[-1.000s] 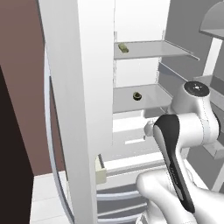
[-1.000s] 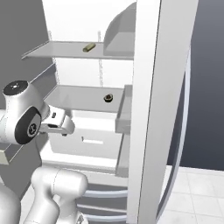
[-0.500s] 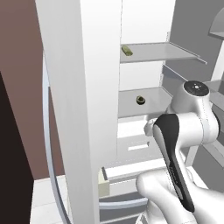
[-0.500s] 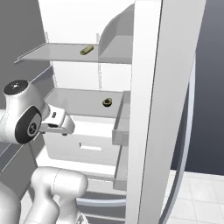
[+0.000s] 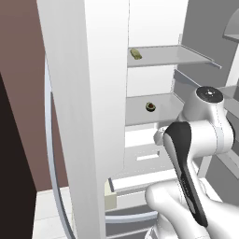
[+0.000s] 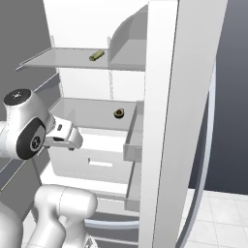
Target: Retrieve the butter from the fridge and place it on a plate on the dining table. Then retrieve the butter knife by the fridge and place it near the plate.
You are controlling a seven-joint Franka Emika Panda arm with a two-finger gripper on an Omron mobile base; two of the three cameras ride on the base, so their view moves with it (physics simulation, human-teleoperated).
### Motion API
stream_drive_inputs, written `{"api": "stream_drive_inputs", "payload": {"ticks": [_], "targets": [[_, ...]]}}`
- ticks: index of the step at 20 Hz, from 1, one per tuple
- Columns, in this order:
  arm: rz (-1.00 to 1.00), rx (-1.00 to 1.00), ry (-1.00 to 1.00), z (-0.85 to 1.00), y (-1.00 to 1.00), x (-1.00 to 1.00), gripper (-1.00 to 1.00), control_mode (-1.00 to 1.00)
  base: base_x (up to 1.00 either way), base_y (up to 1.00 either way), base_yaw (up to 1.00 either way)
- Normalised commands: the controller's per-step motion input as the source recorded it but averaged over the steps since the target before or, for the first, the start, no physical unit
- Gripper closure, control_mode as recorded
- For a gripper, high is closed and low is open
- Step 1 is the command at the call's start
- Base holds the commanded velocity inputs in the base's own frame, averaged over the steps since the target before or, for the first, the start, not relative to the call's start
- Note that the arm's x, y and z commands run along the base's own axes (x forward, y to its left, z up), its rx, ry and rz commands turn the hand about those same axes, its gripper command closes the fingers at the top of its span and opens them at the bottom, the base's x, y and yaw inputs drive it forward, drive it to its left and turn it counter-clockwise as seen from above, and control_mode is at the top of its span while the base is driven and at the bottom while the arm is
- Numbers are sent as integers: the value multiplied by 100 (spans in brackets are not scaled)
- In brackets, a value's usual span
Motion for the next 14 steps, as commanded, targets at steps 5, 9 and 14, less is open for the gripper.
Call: {"api": "stream_drive_inputs", "payload": {"ticks": [5,9,14], "targets": [[0,0,0,0,0,0,-100,-100,7,0,0],[0,0,0,0,0,0,-100,-100,0,0,0],[0,-2,-11,5,0,0,-100,-100,0,0,0]]}}
